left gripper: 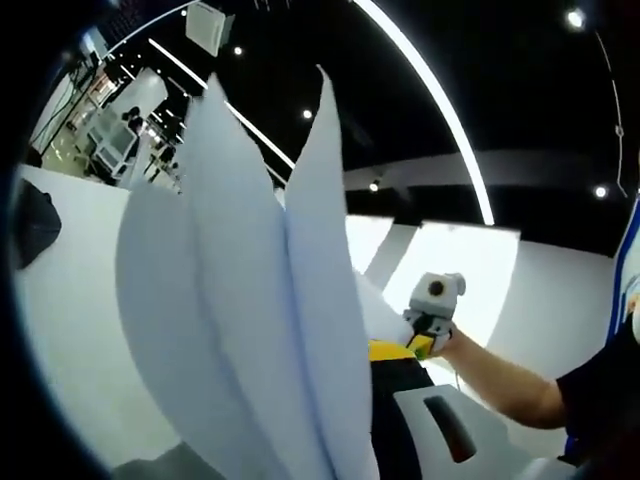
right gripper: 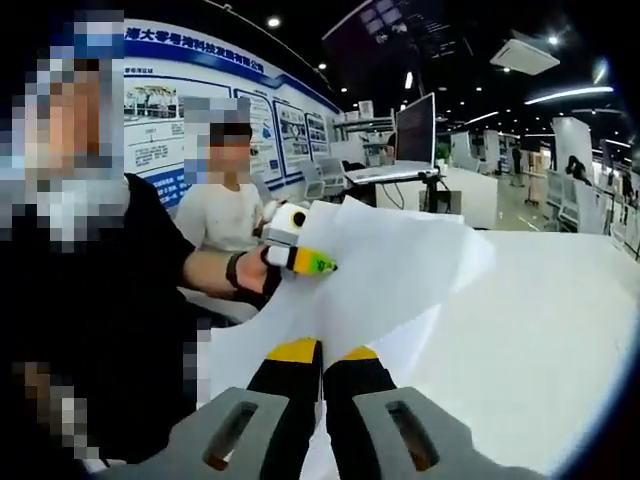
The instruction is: Organize the stack of printing papers by aligning and flattening the scattered papers on the table
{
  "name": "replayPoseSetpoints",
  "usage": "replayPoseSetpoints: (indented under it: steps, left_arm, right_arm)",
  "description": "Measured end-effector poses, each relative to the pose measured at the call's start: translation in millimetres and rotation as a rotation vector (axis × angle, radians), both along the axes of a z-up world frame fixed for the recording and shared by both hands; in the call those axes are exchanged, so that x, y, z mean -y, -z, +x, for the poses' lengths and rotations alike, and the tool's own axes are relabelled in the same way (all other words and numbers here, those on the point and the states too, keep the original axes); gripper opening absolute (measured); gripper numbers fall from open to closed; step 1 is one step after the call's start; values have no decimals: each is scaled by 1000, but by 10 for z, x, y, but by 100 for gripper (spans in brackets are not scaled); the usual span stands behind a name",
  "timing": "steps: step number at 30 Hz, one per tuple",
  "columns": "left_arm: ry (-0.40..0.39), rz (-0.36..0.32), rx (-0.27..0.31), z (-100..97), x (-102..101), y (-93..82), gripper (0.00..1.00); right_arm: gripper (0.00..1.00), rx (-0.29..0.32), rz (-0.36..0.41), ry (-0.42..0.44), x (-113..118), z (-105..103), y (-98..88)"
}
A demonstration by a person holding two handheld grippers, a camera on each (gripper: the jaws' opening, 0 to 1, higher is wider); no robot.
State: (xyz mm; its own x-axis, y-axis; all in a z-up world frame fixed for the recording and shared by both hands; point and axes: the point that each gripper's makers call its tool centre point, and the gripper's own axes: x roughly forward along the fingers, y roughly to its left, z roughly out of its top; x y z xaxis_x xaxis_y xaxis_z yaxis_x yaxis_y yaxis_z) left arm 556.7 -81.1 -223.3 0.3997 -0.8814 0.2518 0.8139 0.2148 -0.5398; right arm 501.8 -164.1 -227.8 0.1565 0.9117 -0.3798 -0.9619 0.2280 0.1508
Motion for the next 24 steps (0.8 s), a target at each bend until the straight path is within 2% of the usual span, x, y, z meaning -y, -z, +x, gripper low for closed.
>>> replayPoseSetpoints:
  steps: [4,10,20,24]
  left_arm:
    - [6,-15,-4,-8,-4,-18,18]
    - [35,-14,4,-63,38,-18,20]
    - [43,-6,18,-82,58,-6,17]
    - [27,20,36,-57,64,18,16]
  right_arm:
    - [0,9,31,-39,-64,-27,-69]
    - [0,-31,29,-98,-159,-97,-53]
    - [0,-27,18,-80,-206,13,41]
    - [0,-26,8,-64,-198,54,59]
